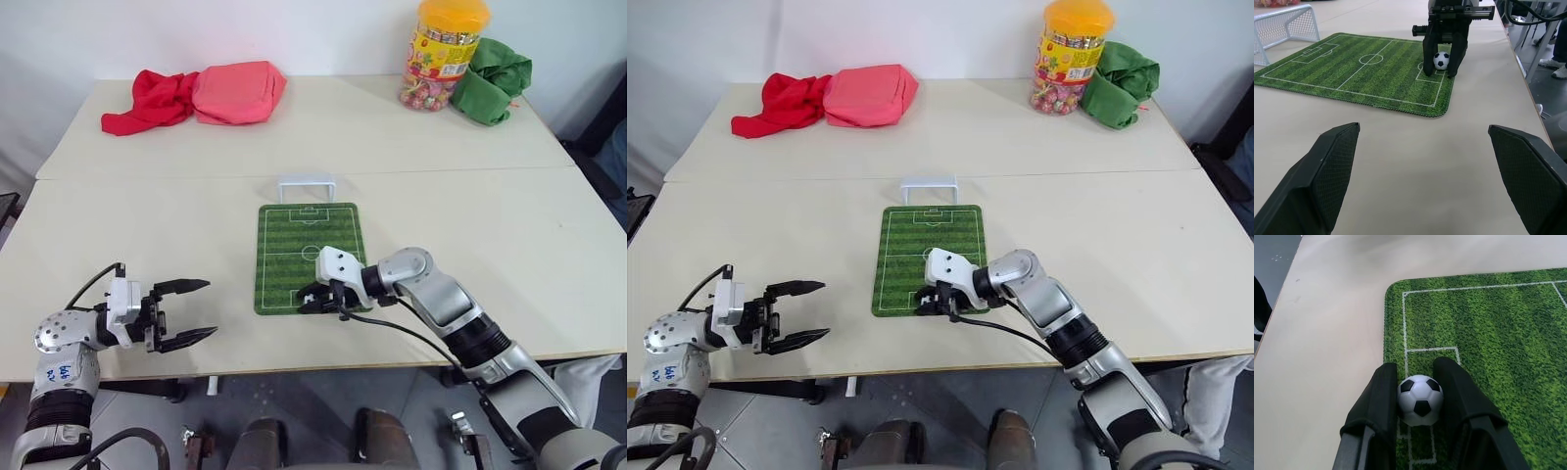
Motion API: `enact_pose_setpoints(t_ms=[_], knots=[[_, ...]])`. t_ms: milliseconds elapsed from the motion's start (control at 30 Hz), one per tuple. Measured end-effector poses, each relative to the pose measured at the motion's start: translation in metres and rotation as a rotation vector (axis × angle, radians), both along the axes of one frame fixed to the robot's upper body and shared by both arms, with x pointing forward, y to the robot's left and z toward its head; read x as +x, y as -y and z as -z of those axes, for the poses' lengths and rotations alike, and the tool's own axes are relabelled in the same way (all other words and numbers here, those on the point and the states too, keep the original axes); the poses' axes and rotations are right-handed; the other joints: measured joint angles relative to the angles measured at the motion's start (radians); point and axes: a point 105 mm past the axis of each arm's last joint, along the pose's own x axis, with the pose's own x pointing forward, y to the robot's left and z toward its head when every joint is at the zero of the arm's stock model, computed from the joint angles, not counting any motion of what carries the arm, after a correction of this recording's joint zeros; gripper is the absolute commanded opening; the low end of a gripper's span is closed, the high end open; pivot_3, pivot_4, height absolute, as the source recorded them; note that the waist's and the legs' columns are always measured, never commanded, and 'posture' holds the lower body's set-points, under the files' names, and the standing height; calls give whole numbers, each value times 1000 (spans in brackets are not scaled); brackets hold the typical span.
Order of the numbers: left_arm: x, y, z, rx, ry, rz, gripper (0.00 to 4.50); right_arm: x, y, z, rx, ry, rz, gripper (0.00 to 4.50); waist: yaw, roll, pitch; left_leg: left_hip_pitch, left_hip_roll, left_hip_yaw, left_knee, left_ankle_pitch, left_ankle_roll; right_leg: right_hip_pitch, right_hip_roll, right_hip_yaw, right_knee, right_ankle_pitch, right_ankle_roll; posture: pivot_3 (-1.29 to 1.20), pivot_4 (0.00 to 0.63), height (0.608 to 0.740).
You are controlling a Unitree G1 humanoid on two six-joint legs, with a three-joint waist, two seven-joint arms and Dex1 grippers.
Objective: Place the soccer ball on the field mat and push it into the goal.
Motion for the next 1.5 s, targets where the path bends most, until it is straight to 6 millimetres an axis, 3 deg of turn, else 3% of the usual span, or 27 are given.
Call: enact_pose_setpoints(t_ms=[167,400,733,1000,1133,1333,1500], knots=[[0,0,0,0,1,0,4500,0,0,0,1,0,-1,852,0,0,0,0,0,0,0,0,0,0,0,0,0,0,0,0,150,740],[0,0,-1,1,6,0,4500,-1,-1,-1,5,10,-17,3147,0,0,0,0,0,0,0,0,0,0,0,0,0,0,0,0,150,740],[5,1,-5,-4,24,2,4500,0,-1,-8,13,21,-23,3147,0,0,0,0,0,0,0,0,0,0,0,0,0,0,0,0,150,740],[9,0,-6,-17,25,-10,4500,0,-6,-69,110,133,-43,3147,1,0,0,0,0,0,0,0,0,-1,0,0,0,0,0,0,150,740],[12,1,-9,-19,41,-10,4500,-1,1,-78,136,166,-4,2321,4,0,0,0,0,0,0,0,0,0,0,0,0,0,0,0,150,740],[13,2,-5,-36,24,-15,4500,-22,19,-46,85,93,22,246,2,0,0,-1,0,1,0,-1,0,-1,0,0,0,0,0,0,150,740],[16,3,-8,-36,34,-10,4500,-33,20,-29,47,50,3,116,1,-1,0,0,1,2,1,-1,0,-1,0,1,0,0,0,0,150,740]])
